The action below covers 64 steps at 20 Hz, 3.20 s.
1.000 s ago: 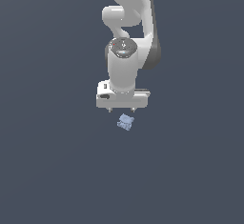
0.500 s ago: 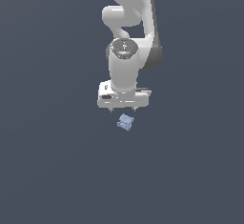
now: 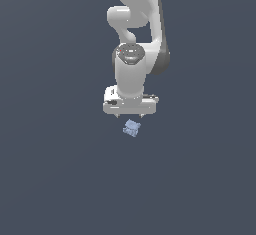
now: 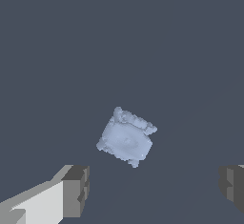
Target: Pick up the object and move it to a goal position.
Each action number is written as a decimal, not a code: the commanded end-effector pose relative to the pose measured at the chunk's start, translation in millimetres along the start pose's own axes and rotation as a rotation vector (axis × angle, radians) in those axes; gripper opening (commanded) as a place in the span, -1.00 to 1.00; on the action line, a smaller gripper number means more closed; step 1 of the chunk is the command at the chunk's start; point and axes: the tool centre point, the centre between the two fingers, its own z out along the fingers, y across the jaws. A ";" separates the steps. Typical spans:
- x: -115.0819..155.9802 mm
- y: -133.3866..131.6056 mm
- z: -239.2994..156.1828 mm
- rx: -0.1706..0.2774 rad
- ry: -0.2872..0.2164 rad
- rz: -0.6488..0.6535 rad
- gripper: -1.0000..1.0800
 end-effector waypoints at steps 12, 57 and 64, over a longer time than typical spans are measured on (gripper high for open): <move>-2.6 -8.7 37.7 0.008 0.015 0.276 0.92; -4.9 -13.5 113.8 0.010 0.027 0.474 -1.00; -4.1 -22.7 105.1 0.011 0.028 0.474 -1.00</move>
